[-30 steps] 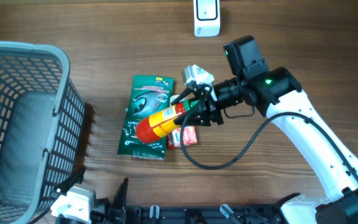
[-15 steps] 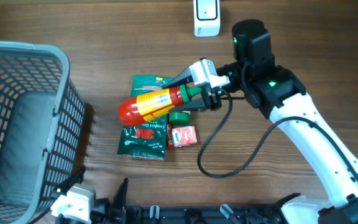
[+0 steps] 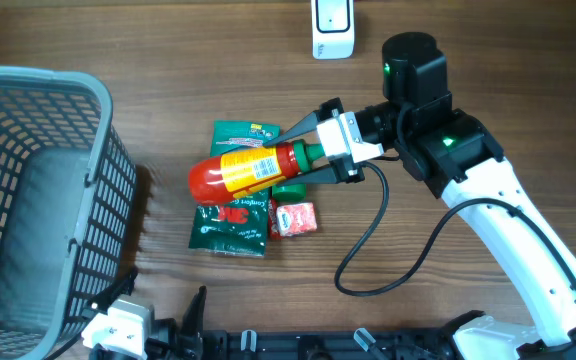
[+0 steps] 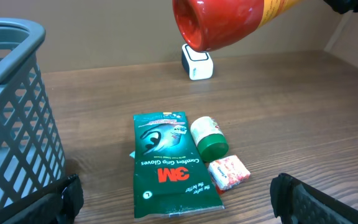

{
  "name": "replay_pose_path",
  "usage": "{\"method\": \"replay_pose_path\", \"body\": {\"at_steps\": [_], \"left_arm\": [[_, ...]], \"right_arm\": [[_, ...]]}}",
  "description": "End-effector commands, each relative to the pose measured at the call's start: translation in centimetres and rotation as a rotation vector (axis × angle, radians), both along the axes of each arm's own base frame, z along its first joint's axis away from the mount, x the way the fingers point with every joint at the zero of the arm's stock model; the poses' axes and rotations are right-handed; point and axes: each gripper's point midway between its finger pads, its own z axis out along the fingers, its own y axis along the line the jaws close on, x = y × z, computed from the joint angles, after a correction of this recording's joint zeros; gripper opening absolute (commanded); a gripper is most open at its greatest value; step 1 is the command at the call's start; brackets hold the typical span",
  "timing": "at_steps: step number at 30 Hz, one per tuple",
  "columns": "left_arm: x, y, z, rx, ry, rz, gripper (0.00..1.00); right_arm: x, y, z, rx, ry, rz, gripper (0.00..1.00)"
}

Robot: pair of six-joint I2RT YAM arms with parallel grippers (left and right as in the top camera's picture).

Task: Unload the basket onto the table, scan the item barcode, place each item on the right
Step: 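Lift bottle and tilt it sideways, barcode facing the scanner, then carry bottle to the white scanner and hold barcode over it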

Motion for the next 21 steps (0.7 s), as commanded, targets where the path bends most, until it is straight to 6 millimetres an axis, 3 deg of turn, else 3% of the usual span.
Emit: {"method": "replay_pose_path", "body": {"at_steps": [1, 3, 12, 15, 17, 21], "left_arm": [[-0.2, -0.3, 0.0, 0.009, -0.011, -0.026, 1.0], [-0.2, -0.3, 0.0, 0.009, -0.011, -0.026, 1.0], [-0.2, -0.3, 0.0, 0.009, -0.011, -0.026, 1.0], [-0.2, -0.3, 0.0, 0.009, -0.012, -0.026, 1.0], [-0.2, -0.3, 0.0, 0.009, -0.011, -0.026, 1.0], [-0.2, -0.3, 0.0, 0.009, -0.011, -0.026, 1.0]], "right_arm": [[-0.8, -0.5, 1.7, 0.025, -0.048, 0.003, 0.31], [0.1, -0.2, 1.3, -0.029, 0.052, -0.06, 0.24], [2.7, 0.1, 0.3, -0.22, 0.733, -0.287, 0.25], [6.0, -0.1, -0.6, -0.243, 1.185, -0.528, 0.26], [7.5, -0.6, -1.2, -0.228, 1.377, -0.613, 0.3], [9.7, -1.9, -2.2, -0.201, 1.687, -0.679, 0.29]]}}
